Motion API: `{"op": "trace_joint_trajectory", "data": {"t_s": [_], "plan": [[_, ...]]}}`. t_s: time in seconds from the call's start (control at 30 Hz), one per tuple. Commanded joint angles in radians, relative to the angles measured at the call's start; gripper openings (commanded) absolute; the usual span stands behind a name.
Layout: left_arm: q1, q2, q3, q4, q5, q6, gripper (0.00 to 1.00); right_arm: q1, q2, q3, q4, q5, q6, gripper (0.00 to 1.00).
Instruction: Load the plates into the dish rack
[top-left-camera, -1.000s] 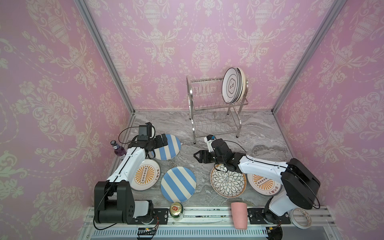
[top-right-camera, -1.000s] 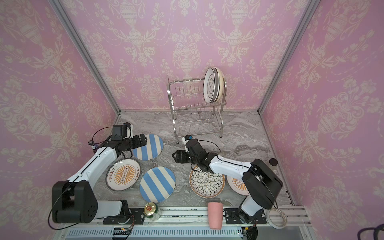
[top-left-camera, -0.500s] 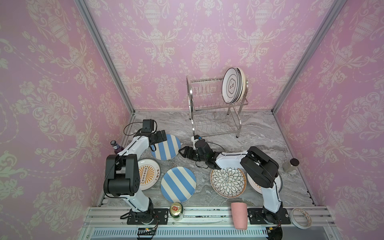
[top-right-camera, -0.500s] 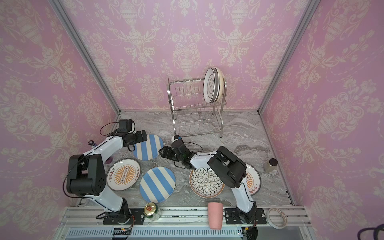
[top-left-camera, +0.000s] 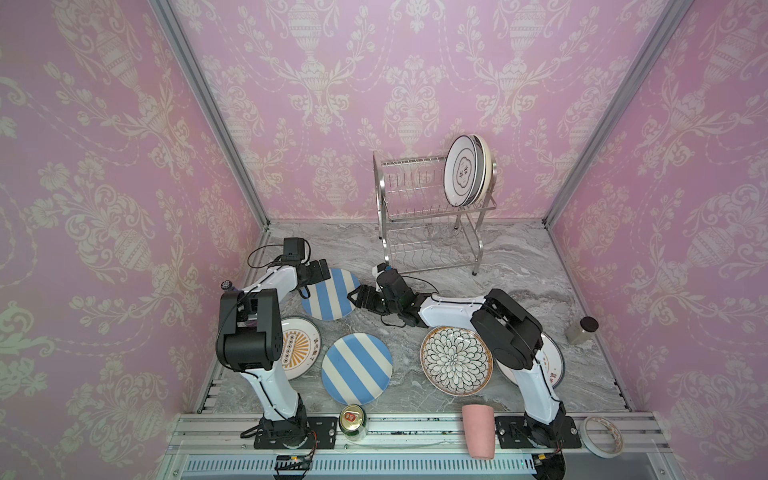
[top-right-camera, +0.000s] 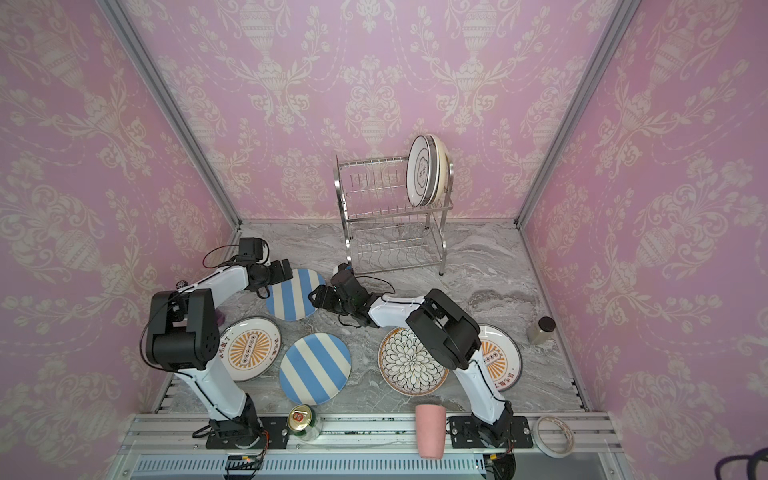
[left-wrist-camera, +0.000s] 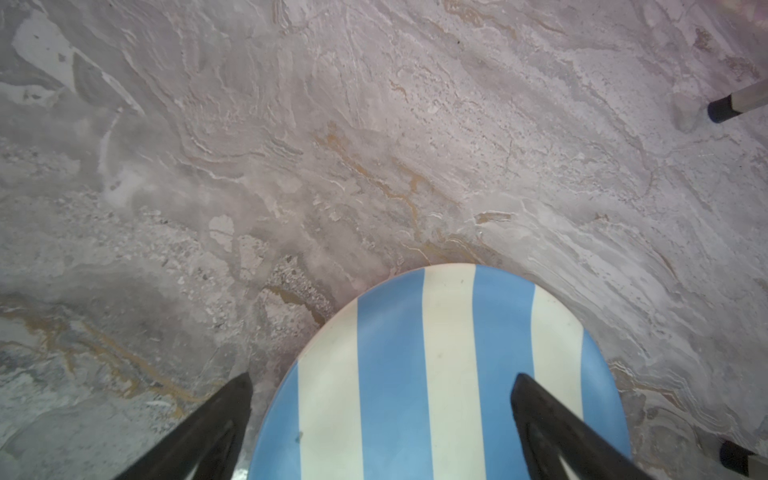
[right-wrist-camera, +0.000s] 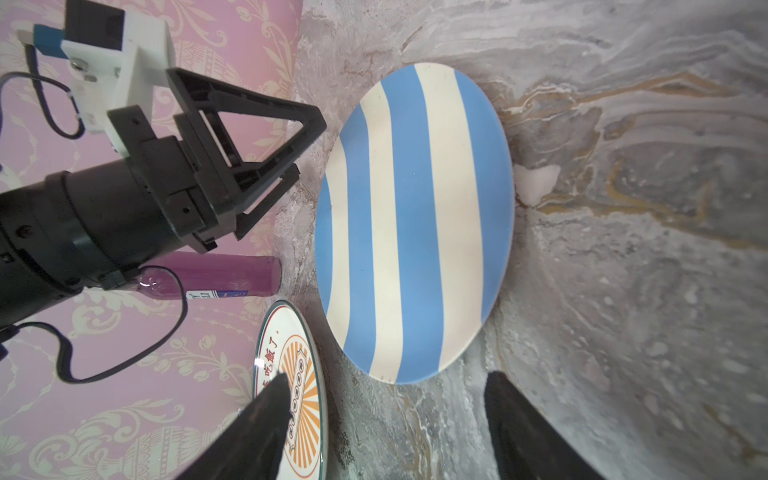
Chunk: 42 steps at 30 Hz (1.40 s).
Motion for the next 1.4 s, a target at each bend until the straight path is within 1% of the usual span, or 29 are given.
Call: {"op": "trace_joint_trajectory", "data": {"t_s": [0.0,0.1,0.33,0.5,0.67,0.87,1.17,1.37], "plan": [[0.008,0.033,0.032,0.015,0.028,0.009,0.99,0.009,0.033,0.042,-0.059,-0.002,-0.015,0.75],[0.009,0.047,0.044,0.016,0.046,0.007,0.99,0.010,0.053,0.069,-0.080,0.001,-0.014,0.76],[0.015,0.079,0.060,0.005,0.073,0.018,0.99,0.012,0.088,0.082,-0.066,0.015,0.006,0.76],[0.023,0.088,0.062,0.006,0.080,0.021,0.99,0.012,0.124,0.110,-0.046,-0.003,0.034,0.75],[0.031,0.097,0.071,-0.002,0.094,0.021,0.99,0.012,0.145,0.133,-0.057,0.008,0.035,0.75],[0.034,0.104,0.082,-0.004,0.058,0.035,0.99,0.011,0.180,0.164,-0.047,-0.008,0.063,0.75],[0.035,0.157,0.113,-0.020,0.088,0.038,0.99,0.007,0.188,0.153,-0.042,0.000,0.073,0.75],[0.034,0.165,0.123,-0.037,0.057,0.053,0.99,0.007,0.198,0.163,-0.041,-0.004,0.078,0.75]]}}
